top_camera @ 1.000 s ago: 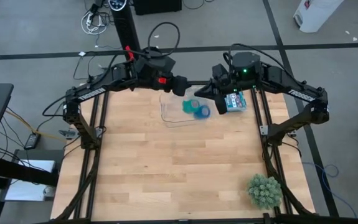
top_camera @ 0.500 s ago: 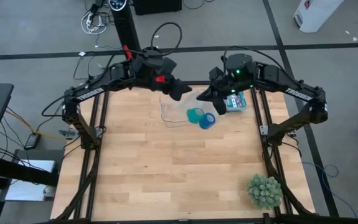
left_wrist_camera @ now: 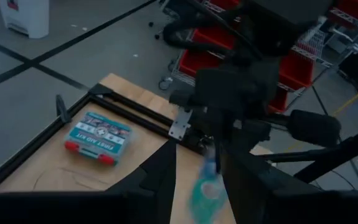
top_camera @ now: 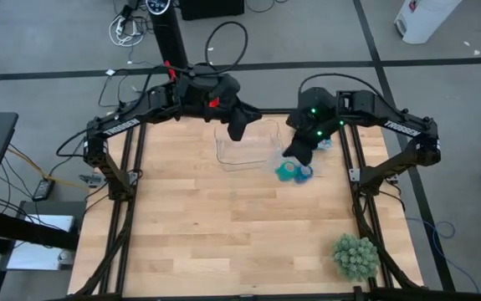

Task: Roll bandage
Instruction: Close the transparent zip bag

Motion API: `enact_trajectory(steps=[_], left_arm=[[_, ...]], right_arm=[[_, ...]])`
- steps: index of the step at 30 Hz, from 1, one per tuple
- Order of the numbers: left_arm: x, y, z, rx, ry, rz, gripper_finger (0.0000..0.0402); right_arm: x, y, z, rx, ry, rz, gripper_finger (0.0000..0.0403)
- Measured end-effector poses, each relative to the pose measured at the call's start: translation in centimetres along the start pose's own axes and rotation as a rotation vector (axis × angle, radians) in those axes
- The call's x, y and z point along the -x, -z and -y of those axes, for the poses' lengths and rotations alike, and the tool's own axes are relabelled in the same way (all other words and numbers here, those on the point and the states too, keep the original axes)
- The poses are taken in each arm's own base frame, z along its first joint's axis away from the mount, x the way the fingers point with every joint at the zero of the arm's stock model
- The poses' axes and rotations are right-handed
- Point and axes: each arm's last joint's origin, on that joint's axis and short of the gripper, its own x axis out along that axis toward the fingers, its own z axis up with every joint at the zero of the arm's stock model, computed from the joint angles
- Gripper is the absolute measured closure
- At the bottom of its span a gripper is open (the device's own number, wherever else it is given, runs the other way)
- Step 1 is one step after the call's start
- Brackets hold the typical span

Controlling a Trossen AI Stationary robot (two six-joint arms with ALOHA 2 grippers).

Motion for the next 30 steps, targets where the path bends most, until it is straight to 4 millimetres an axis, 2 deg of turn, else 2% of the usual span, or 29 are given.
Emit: enact_trajectory(steps=[6, 9, 13, 19, 26, 30], left_arm=[[0.2, 0.2, -0.2, 0.003, -0.016, -0.023, 0.0271], [0.7, 0.0, -0.1, -0.001, -0.011, -0.017, 0.0271], [2.4, -0.5, 0.2, -0.053, -0.001, 0.017, 0.0271], [4.6, -1.2, 0.4, -0.119, 0.017, 0.054, 0.0271], [6.0, -1.0, -0.3, -0.121, 0.086, -0.033, 0.0271], [6.9, -0.9, -0.6, -0.138, 0.094, -0.054, 0.0271]], right_arm=[[-0.6, -0.1, -0.1, -0.258, 0.189, 0.117, 0.0403], [-1.8, 0.3, -0.3, -0.4, 0.242, 0.16, 0.0403], [-4.2, 1.8, -0.9, -0.556, 0.277, 0.167, 0.0403], [-7.3, 3.7, -2.4, -0.728, 0.253, 0.287, 0.0403], [-11.3, 7.7, -1.8, -0.98, 0.318, 0.294, 0.0403], [-13.0, 9.7, -1.1, -1.066, 0.358, 0.337, 0.0403]])
